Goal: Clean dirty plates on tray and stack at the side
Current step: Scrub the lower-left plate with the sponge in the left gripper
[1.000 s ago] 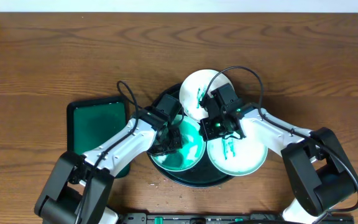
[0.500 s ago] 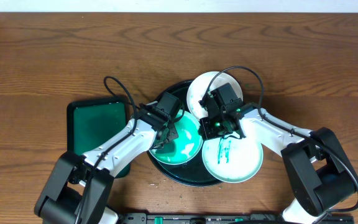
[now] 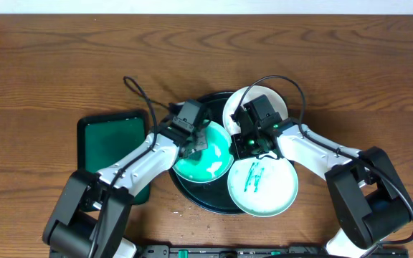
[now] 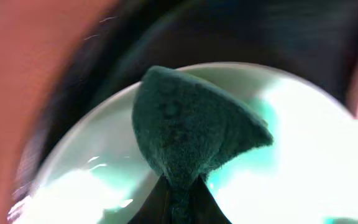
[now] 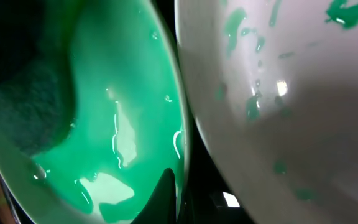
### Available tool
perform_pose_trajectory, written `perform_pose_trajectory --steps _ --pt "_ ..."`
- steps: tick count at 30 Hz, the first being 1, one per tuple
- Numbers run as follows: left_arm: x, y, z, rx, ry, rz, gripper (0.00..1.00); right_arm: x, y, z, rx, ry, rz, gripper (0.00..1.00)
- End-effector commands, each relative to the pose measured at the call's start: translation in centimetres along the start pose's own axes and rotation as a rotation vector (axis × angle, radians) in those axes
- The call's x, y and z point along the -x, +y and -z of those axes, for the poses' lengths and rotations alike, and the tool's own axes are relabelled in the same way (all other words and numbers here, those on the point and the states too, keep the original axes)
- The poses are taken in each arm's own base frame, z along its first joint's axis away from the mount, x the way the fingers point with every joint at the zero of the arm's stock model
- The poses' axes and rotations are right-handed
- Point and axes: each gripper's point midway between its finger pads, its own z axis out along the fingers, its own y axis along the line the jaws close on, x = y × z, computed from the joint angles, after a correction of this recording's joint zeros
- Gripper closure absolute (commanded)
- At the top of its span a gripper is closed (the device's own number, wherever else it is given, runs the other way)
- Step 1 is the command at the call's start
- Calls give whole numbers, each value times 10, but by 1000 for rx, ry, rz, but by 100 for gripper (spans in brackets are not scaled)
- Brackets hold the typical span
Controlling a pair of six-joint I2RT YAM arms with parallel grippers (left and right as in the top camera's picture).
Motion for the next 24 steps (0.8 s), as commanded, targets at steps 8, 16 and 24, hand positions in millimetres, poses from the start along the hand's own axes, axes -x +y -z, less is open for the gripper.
perform_pose_trajectory --steps 8,16,24 --pt "-29 -63 11 -366 168 -201 93 -5 -8 -3 -32 16 24 99" --pt "-55 -29 9 -227 288 -152 93 -7 -8 -3 -34 24 21 99" --pt "-46 33 4 100 225 -165 93 -7 -8 -3 -34 24 20 99"
